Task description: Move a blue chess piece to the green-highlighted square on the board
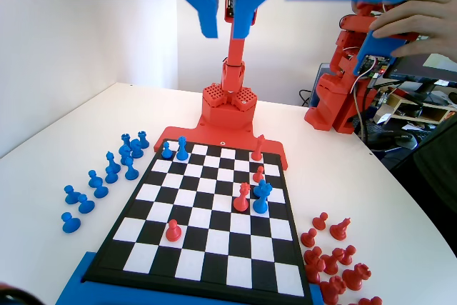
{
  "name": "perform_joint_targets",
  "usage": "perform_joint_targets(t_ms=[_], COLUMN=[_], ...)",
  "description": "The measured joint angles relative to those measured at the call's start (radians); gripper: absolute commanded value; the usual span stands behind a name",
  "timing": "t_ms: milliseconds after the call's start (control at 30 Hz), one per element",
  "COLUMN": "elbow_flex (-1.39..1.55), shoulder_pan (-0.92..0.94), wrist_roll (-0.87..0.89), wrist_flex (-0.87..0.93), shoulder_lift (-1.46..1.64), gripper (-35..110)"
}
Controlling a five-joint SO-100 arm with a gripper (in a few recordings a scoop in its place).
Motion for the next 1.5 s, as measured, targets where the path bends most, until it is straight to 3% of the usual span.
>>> perform_joint_targets(t_ms=[1500], elbow_flex=[0.0], shoulder_pan=[-0.002], wrist_roll=[0.0], wrist_flex=[0.0], shoulder_lift=[0.018], gripper=[1])
